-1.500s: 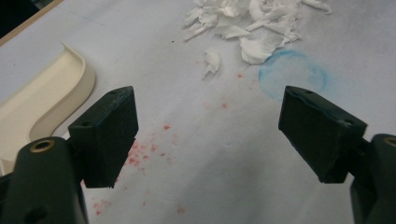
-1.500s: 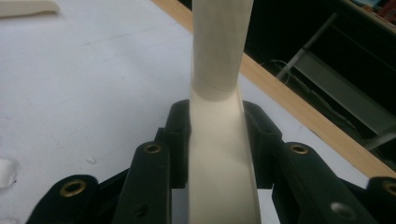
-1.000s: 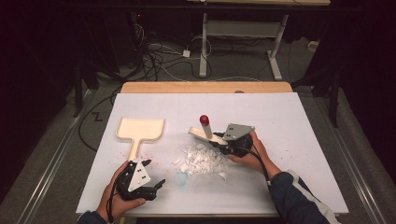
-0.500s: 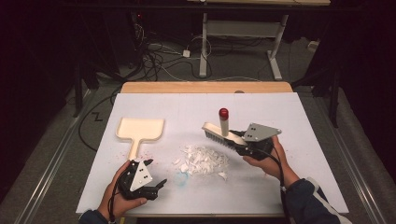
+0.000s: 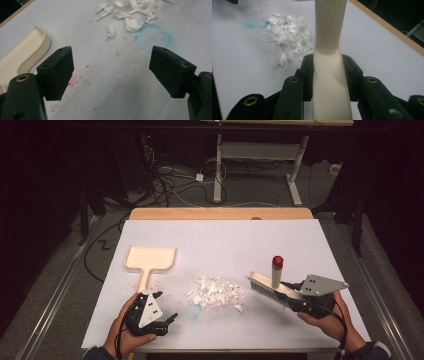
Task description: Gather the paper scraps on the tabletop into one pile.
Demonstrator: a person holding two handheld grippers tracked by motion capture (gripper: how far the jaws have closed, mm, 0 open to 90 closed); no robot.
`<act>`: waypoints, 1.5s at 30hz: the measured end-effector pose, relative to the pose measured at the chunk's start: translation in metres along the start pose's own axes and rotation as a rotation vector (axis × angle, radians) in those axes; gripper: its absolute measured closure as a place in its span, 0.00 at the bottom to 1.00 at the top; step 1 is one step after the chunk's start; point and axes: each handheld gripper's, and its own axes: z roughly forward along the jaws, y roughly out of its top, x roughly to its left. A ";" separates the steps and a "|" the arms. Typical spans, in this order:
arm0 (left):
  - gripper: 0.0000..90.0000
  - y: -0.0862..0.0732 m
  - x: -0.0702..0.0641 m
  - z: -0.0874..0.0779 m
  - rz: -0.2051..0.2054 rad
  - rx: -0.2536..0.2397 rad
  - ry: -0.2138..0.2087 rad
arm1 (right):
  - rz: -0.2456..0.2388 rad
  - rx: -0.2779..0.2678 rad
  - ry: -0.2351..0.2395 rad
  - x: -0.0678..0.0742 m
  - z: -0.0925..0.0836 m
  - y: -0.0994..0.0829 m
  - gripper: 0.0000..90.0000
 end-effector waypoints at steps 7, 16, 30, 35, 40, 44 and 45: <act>0.21 0.002 -0.001 0.002 0.010 0.002 -0.005 | 0.016 0.057 0.059 0.013 -0.005 -0.018 0.76; 0.21 0.003 0.001 0.002 0.000 -0.012 -0.010 | -0.064 0.058 0.186 0.040 0.014 -0.001 0.76; 0.21 0.002 0.003 0.001 -0.004 -0.016 -0.011 | -0.119 -0.008 0.172 0.053 0.067 0.047 0.76; 0.21 0.001 0.004 -0.001 -0.013 -0.018 0.002 | -0.129 -0.027 0.147 0.054 0.057 0.053 0.76; 0.21 0.000 0.007 -0.006 -0.034 -0.035 0.027 | -0.106 -0.112 0.136 0.055 0.043 0.061 0.76; 0.21 -0.001 0.012 -0.011 -0.056 -0.057 0.071 | -0.072 -0.176 0.194 0.061 0.049 0.065 0.76; 0.21 -0.001 0.014 -0.013 -0.062 -0.064 0.088 | -0.067 -0.185 0.205 0.064 0.054 0.066 0.76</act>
